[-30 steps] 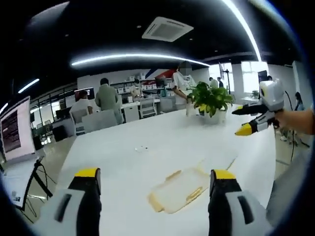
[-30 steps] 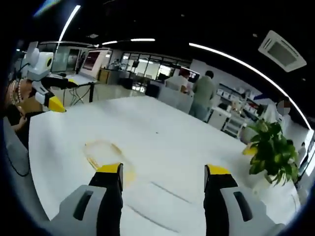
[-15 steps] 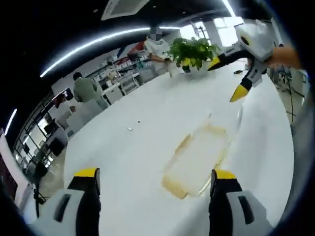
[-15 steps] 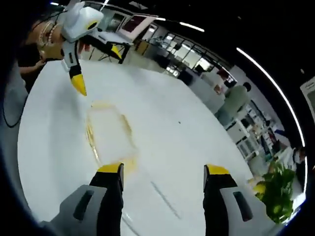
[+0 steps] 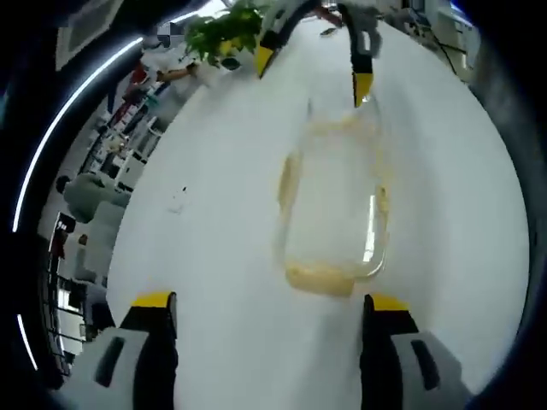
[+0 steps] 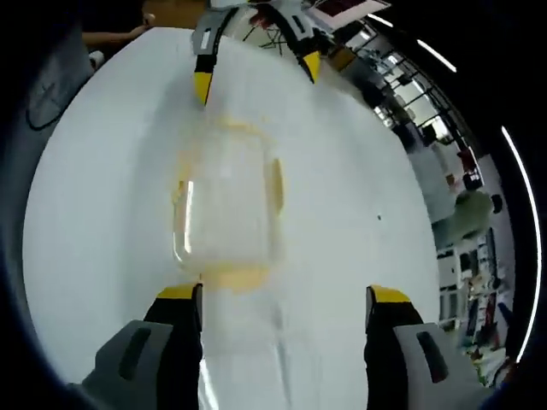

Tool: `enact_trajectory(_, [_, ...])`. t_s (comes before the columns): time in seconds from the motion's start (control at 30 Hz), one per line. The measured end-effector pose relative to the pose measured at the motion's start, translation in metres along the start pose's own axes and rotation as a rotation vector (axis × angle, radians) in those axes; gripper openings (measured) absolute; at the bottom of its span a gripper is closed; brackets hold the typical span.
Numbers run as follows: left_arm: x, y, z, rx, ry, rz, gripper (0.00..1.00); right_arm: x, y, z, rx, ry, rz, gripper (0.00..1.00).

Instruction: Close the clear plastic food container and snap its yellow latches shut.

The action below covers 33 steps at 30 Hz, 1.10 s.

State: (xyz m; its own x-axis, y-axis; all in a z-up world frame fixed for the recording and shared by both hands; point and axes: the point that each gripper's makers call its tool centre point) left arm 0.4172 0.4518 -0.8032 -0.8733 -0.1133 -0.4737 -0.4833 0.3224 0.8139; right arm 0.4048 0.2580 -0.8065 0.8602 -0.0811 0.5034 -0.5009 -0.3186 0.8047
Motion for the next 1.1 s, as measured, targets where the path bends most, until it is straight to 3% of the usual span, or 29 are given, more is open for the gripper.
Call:
enact_trajectory(0.07, [-0.002, -0.006, 0.003, -0.006, -0.004, 0.004, 0.9, -0.004, -0.005, -0.001, 0.006, 0.004, -0.033, 0.73])
enact_trajectory(0.17, [0.009, -0.011, 0.006, -0.036, 0.006, 0.102, 0.89, -0.008, -0.01, 0.0, 0.003, -0.021, -0.07, 0.61])
enact_trajectory(0.2, [0.009, -0.013, 0.005, -0.033, 0.017, 0.117, 0.89, -0.015, -0.011, 0.003, -0.012, -0.043, -0.129, 0.57])
enact_trajectory(0.27, [0.008, -0.015, 0.002, -0.019, 0.01, 0.132, 0.87, -0.019, -0.013, 0.007, -0.043, -0.125, -0.176, 0.51])
enact_trajectory(0.3, [0.01, -0.017, -0.003, 0.016, -0.003, 0.164, 0.84, -0.02, -0.015, 0.005, -0.026, -0.137, -0.202, 0.49])
enact_trajectory(0.4, [0.013, -0.019, -0.006, 0.019, 0.037, 0.216, 0.77, -0.016, -0.017, 0.005, -0.018, -0.108, -0.21, 0.52])
enact_trajectory(0.47, [0.013, -0.021, -0.013, 0.058, 0.062, 0.238, 0.77, -0.019, -0.017, 0.005, -0.021, -0.094, -0.244, 0.51])
enact_trajectory(0.57, [0.017, -0.024, -0.002, -0.015, 0.041, 0.282, 0.71, -0.021, -0.018, 0.005, -0.043, -0.085, -0.266, 0.54])
enact_trajectory(0.63, [0.023, -0.026, 0.0, -0.024, -0.001, 0.309, 0.69, -0.028, -0.017, 0.004, -0.041, -0.1, -0.319, 0.55])
enact_trajectory(0.77, [0.032, -0.026, 0.0, -0.017, 0.024, 0.364, 0.62, -0.034, -0.017, -0.003, -0.031, -0.139, -0.384, 0.48])
enact_trajectory(0.83, [0.035, -0.026, -0.002, -0.003, 0.017, 0.389, 0.58, -0.036, -0.018, -0.004, -0.029, -0.119, -0.398, 0.42])
enact_trajectory(0.97, [0.04, -0.026, -0.003, 0.002, -0.015, 0.434, 0.53, -0.035, -0.025, -0.002, -0.047, -0.109, -0.416, 0.44])
enact_trajectory(1.1, [0.047, -0.026, -0.005, -0.002, -0.01, 0.501, 0.46, -0.041, -0.029, -0.002, -0.063, -0.097, -0.446, 0.38])
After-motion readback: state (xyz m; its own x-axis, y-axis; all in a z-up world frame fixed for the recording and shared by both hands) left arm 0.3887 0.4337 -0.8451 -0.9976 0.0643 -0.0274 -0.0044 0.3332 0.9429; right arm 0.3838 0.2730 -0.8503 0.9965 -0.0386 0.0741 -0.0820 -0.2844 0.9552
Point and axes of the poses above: the point that each gripper's makers call its tool centre point, and the gripper's own axes: y roughly backward along the fingers, x roughly to its right, z roughly out of its underside, and after that the axes turned 2 degrees about z, right-handed
